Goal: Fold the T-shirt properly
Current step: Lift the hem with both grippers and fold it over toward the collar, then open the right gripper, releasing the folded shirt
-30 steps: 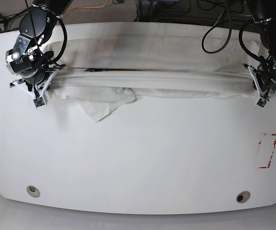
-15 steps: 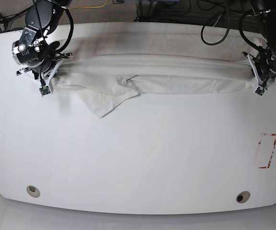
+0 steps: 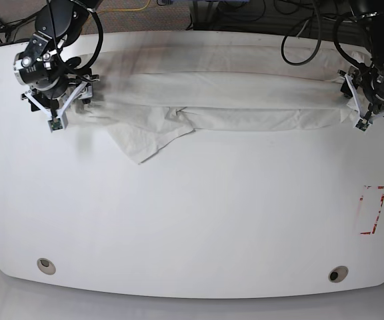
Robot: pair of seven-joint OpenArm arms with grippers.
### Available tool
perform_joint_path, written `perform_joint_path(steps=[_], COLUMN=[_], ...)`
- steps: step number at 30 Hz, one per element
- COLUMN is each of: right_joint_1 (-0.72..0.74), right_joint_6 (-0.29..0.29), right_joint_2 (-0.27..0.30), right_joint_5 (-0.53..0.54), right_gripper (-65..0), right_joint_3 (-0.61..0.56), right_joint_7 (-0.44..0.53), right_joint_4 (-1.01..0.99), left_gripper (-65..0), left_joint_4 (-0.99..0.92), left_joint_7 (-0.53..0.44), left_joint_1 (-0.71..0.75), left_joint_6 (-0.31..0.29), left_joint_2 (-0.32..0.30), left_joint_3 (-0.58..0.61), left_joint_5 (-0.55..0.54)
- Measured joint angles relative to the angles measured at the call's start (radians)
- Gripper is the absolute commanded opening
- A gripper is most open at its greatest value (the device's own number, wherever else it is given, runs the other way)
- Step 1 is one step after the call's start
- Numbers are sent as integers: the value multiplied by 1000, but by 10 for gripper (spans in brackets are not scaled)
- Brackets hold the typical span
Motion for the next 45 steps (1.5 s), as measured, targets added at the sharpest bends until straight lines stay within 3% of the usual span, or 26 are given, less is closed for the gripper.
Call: perform_joint_path(steps=[8, 18, 22, 30, 40, 45], right_joint_1=[13, 41, 37, 35, 39, 30], right_joint_6=[-5, -5, -4, -5, -6, -6], right_joint_2=[-5, 10, 11, 8, 11, 13], right_joint_5=[283, 418, 407, 412, 411, 315], right_gripper=[-185, -216, -255, -322, -560, -569], right_joint_3=[151, 90, 87, 84, 42, 43], right_joint_7=[-3, -3, -5, -2, -2, -3], right_joint_4=[0, 0, 0, -18, -60, -76], left_gripper=[-260, -260, -260, -260, -260, -260], left_joint_4=[184, 198, 197, 151, 16, -26], left_joint_7=[102, 145, 192, 167, 97, 96], left_joint_1=[-81, -156, -166, -177, -132, -98], left_joint_6=[4, 4, 4, 4, 4, 4], left_joint_2=[0, 111, 128, 148, 134, 118], left_joint_3=[-3, -68, -108, -144, -144, -150], left_joint_5=[-6, -40, -17, -24, -21, -18])
